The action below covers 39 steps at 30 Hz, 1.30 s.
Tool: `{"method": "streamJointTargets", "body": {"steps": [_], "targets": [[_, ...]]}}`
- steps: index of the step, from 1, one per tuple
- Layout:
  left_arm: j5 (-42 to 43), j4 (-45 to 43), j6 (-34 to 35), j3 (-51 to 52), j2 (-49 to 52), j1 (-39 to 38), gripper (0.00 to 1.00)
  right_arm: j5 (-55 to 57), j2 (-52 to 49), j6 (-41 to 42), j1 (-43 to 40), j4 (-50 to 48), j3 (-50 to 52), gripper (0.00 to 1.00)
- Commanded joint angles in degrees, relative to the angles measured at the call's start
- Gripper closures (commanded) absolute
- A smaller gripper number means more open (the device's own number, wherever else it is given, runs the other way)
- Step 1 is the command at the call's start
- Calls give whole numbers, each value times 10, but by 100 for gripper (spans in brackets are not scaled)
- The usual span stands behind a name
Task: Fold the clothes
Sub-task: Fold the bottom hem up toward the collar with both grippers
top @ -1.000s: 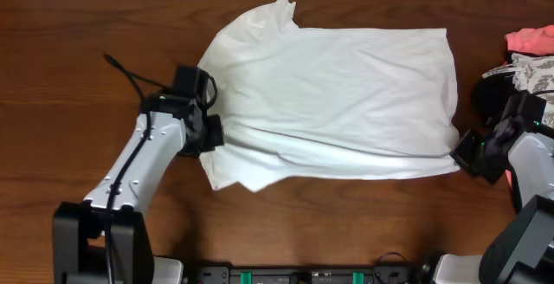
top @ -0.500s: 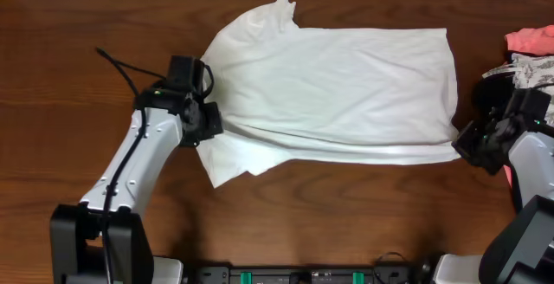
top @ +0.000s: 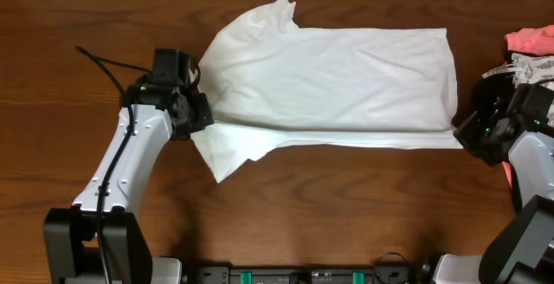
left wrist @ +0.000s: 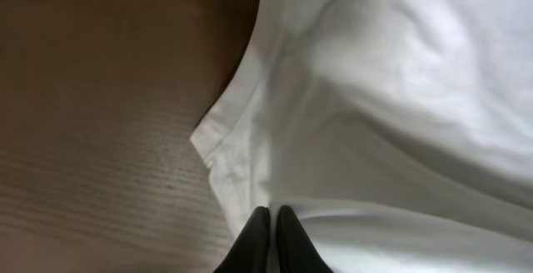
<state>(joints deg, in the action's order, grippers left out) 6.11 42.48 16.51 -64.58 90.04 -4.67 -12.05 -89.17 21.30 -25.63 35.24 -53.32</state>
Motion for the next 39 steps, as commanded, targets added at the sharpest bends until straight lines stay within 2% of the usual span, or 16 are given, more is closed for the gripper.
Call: {"method": "streamJointTargets", "body": {"steps": [1, 30, 39], "targets": [[-1, -11, 3, -18, 5, 5, 94, -4, 6, 14, 2, -15, -11, 99], [-2, -131, 0, -18, 7, 5, 94, 17, -7, 35, 43, -108, -11, 99], [-17, -161, -15, -18, 55, 5, 94, 17, -33, 35, 43, -124, -11, 99]]}}
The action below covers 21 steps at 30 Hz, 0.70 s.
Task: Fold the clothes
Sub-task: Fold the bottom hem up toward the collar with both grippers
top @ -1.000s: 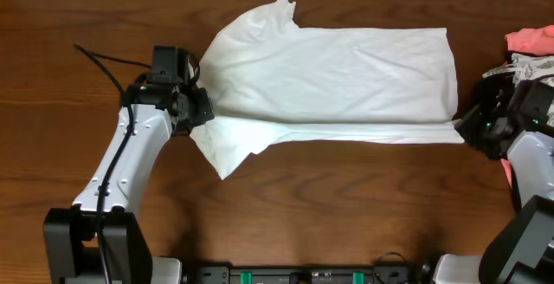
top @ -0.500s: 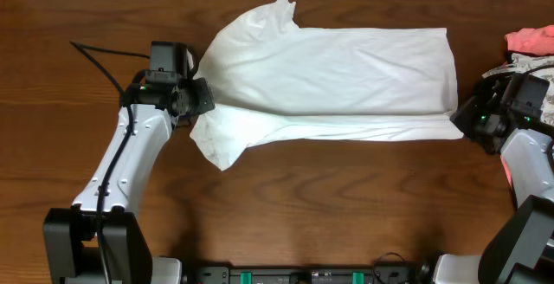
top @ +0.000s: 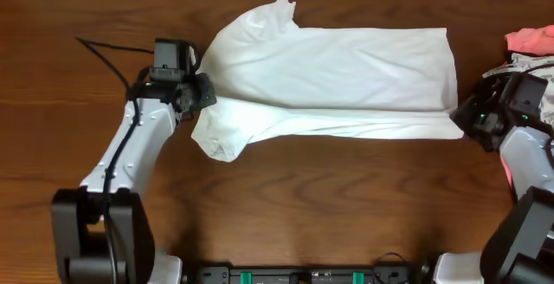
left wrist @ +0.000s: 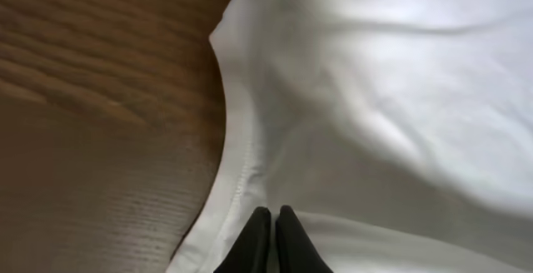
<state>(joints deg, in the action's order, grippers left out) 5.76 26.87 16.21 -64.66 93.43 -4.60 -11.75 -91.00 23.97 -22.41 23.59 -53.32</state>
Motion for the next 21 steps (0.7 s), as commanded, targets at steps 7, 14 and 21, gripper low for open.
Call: {"method": "streamJointTargets", "body": {"steps": [7, 14, 21], "targets": [[-16, -30, -12, -17, 38, 4, 94, 21, -33, 9, 11, -40, -11, 99], [-20, -45, -12, -17, 50, 4, 94, 21, -56, 9, 24, -65, -11, 96], [-23, -52, -12, -17, 50, 4, 93, 34, -65, 8, 39, -82, -11, 76]]}}
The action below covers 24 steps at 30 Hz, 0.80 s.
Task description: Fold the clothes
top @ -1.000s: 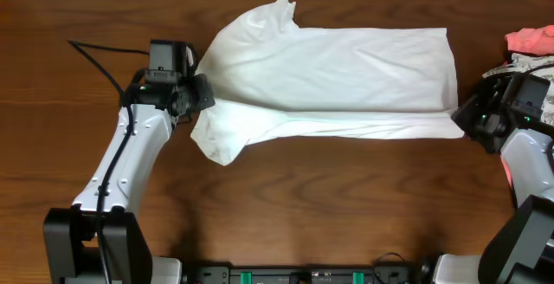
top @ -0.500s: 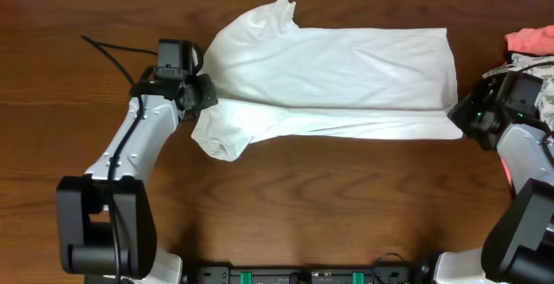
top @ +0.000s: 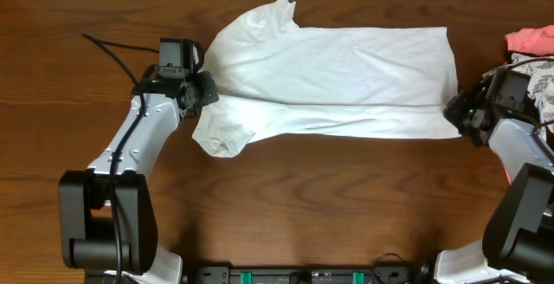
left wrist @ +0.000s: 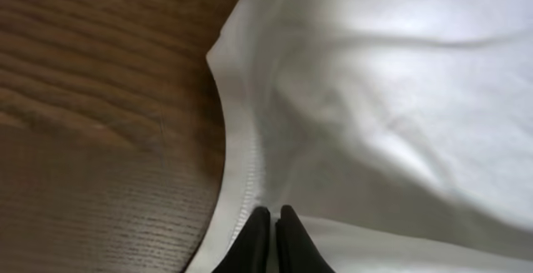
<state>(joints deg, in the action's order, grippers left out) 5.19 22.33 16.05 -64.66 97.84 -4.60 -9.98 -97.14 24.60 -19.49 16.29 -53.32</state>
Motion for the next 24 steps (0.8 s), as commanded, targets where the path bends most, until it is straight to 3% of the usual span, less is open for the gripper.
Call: {"method": "streamJointTargets", "body": {"steps": [1, 8, 12, 14, 17, 20, 24], "targets": [[-17, -8, -10, -17, 6, 4, 93, 16, -3, 0, 10, -13, -11, 74], [-17, -20, -10, -17, 7, 4, 93, 16, -3, -18, 14, -24, -11, 68], [-18, -27, -15, -17, 7, 4, 83, 16, -3, -39, 14, -35, -11, 53], [-18, -36, -28, -17, 7, 4, 64, 16, -3, -54, 14, -42, -11, 50], [-18, -53, -34, -17, 7, 4, 51, 10, -3, -81, 14, -54, -11, 38], [-18, -68, -34, -19, 5, 4, 48, -13, -2, -117, 14, -69, -14, 30], [-5, -46, -34, -31, -16, 4, 48, -45, 2, -159, 14, -12, -57, 30]]}}
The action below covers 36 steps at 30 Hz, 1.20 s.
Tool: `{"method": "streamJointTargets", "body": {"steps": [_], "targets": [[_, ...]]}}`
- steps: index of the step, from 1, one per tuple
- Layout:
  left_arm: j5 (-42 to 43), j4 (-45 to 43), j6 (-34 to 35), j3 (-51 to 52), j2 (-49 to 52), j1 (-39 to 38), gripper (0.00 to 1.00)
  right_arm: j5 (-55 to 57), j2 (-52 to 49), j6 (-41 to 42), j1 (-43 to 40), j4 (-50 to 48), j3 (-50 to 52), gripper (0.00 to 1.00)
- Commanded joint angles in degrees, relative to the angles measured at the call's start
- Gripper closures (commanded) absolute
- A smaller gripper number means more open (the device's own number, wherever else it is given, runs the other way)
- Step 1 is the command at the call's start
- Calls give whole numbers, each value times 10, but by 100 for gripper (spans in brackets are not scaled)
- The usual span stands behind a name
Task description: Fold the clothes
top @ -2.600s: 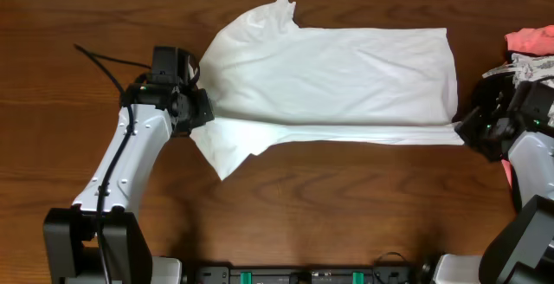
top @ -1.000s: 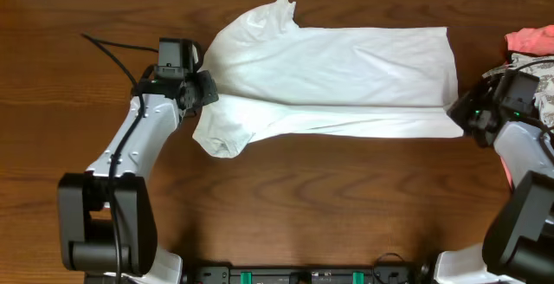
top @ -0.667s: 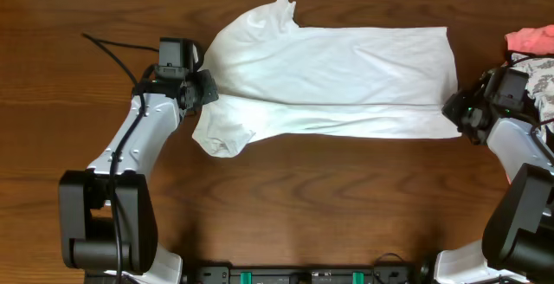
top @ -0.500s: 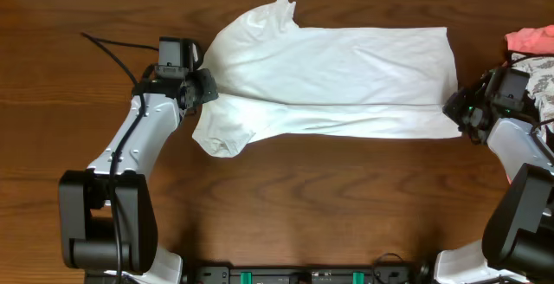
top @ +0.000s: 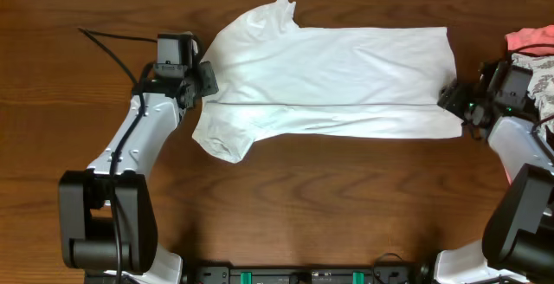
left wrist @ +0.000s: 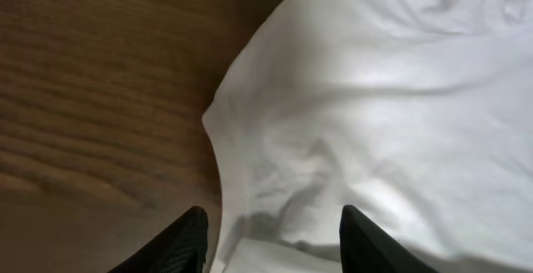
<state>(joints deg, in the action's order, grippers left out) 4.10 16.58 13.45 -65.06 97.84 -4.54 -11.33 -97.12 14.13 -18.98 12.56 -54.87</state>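
Observation:
A white T-shirt [top: 346, 67] lies crosswise on the wooden table [top: 329, 197], its near long edge doubled over onto the body. One sleeve [top: 221, 137] sticks out toward the front at the left end. My left gripper [top: 204, 80] is at the shirt's left edge. In the left wrist view it [left wrist: 275, 244] is open, its fingers [left wrist: 179, 244] wide apart over the white cloth [left wrist: 400, 98], with nothing between them. My right gripper [top: 454, 99] sits against the shirt's right hem; its jaws are too small to read.
A pile of other clothes, pink [top: 530, 38] and striped [top: 530, 66], lies at the right edge behind the right arm. A black cable [top: 104, 43] trails from the left arm across the table's left part.
My left gripper was shut on the shirt's edge and now stands open, with the cloth lying loose below it. The right gripper has shifted slightly farther up the right hem.
At first the shirt's near flap lay spread toward the front, with my left gripper shut on its edge and the right arm at the other corner. At each later moment the flap lay farther back over the body. Now the left jaws are open.

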Motion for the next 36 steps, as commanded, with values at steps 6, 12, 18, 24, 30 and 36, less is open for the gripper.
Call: {"method": "streamJointTargets", "body": {"steps": [6, 12, 18, 24, 30, 36], "targets": [[57, 85, 1, -33, -81, 1, 48, -28, 2, -106, 21, 183, -135, 33], [58, 194, 79, -33, -105, -5, 49, -5, 1, -110, 40, 290, -166, 41], [58, 252, 87, -30, -82, -27, 49, 4, -5, -132, 49, 309, -158, 69], [59, 255, 88, -29, -64, -53, 55, 6, -5, -156, 67, 303, -154, 99], [88, 280, 92, -28, -46, -77, 57, 15, -5, -166, 80, 294, -145, 99], [87, 308, 91, -26, -28, -84, 89, 15, -5, -166, 83, 258, -103, 99]]}}
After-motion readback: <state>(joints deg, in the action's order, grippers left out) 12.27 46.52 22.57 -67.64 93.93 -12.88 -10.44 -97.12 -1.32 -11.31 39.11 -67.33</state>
